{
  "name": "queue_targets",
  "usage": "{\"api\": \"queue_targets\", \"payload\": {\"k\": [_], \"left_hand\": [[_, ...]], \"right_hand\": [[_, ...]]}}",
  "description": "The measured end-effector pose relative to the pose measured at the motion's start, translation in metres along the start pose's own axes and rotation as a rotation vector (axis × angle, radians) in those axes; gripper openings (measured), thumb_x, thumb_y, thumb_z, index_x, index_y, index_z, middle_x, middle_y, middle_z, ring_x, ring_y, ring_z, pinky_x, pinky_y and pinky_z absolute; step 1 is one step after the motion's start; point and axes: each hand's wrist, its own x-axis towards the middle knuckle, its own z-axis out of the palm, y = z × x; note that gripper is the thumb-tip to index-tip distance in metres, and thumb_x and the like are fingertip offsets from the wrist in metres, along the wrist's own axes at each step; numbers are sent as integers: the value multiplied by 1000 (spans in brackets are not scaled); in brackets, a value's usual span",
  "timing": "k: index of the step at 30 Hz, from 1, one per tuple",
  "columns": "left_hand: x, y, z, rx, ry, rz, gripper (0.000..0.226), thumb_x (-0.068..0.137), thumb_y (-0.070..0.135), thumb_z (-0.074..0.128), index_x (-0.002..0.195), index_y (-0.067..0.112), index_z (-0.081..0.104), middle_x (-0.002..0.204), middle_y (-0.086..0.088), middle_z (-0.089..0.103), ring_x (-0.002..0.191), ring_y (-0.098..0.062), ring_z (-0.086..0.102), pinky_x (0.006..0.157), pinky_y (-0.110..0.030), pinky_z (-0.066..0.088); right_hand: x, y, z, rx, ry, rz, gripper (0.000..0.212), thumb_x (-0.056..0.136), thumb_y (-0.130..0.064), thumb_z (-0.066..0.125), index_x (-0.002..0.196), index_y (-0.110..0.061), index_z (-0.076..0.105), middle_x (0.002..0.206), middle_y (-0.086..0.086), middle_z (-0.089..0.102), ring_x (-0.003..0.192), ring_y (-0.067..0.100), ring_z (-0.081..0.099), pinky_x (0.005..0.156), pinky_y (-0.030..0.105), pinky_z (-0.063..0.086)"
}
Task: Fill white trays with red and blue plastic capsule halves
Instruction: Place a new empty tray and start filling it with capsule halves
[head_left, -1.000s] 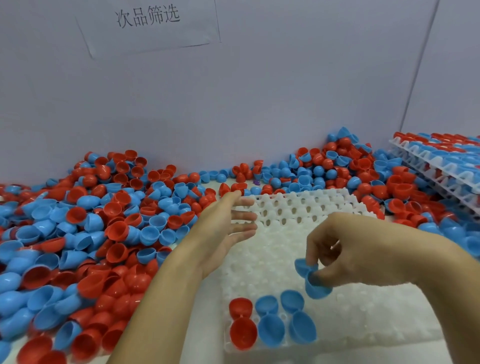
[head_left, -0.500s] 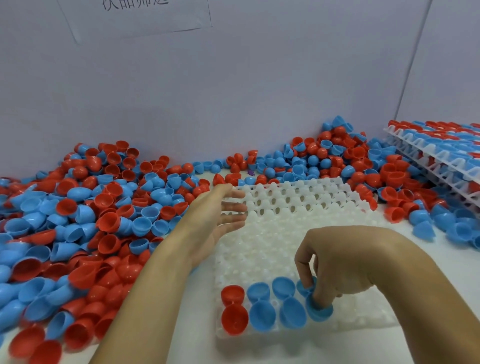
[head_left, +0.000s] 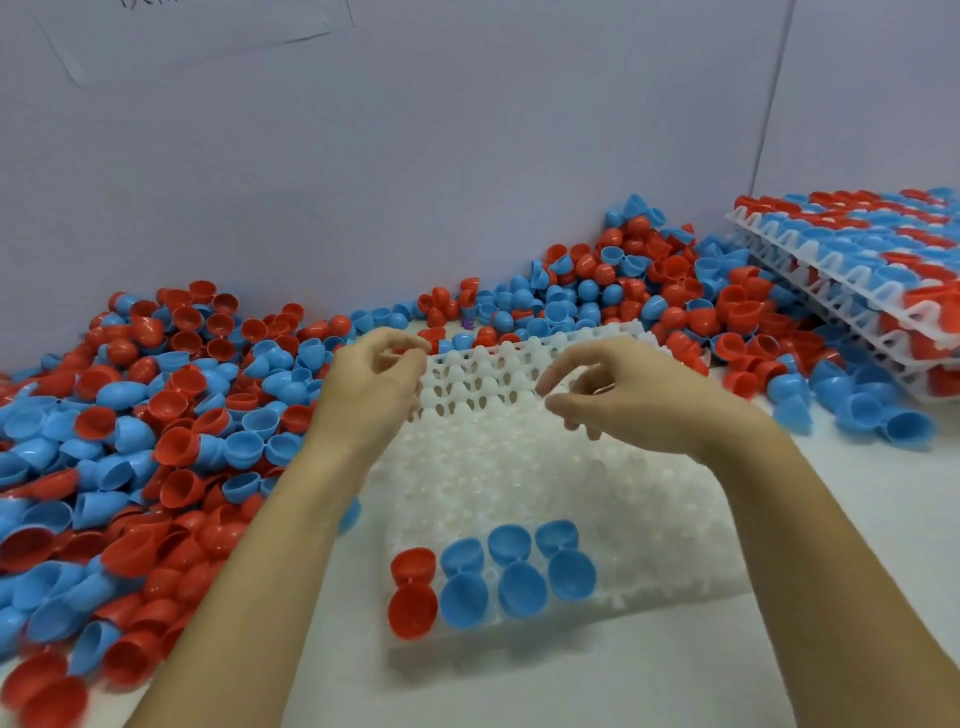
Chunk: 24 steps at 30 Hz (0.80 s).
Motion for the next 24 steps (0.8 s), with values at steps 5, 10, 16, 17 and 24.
{"api": "queue_targets", "payload": {"k": [5,10,16,17,24], "left_hand": [[51,27,54,395,-185,148,30,95,36,64,123,30,56,113,7,59,85,-3,57,59,-14,44],[118,33,130,790,-259,104,73,89,53,62,150,29,32,154,-16,31,133,-38,42,102,-49,47],[182,25,194,975,-395,-170,113,82,81,51,161,27,-11,166,-21,-7,153,-43,0,123,-56,9],[190,23,200,919,-432,-205,115,83,79,52,161,22,-12,167,-19,-6,154,-40,0,124,-54,10],[187,10,228,752,-75,-198,87,85,69,55,153,25,24,151,-21,35,138,-39,32,109,-49,33]], "right_hand": [[22,18,5,105,221,15,13,95,-26,62,102,-34,70,80,-8,73,68,2,66,54,14,44],[31,30,0,248,474,39,18,91,-16,60,99,-26,73,71,-4,71,59,3,65,47,11,41],[38,42,-7,431,609,37,23,88,-5,58,96,-22,72,58,-6,64,44,-3,56,40,8,36],[38,43,-7,449,593,33,23,88,-5,58,96,-22,72,54,-7,62,43,-3,55,41,8,36],[39,44,-6,478,579,35,22,89,-9,59,91,-25,72,60,-3,66,49,-1,58,44,8,38]]}}
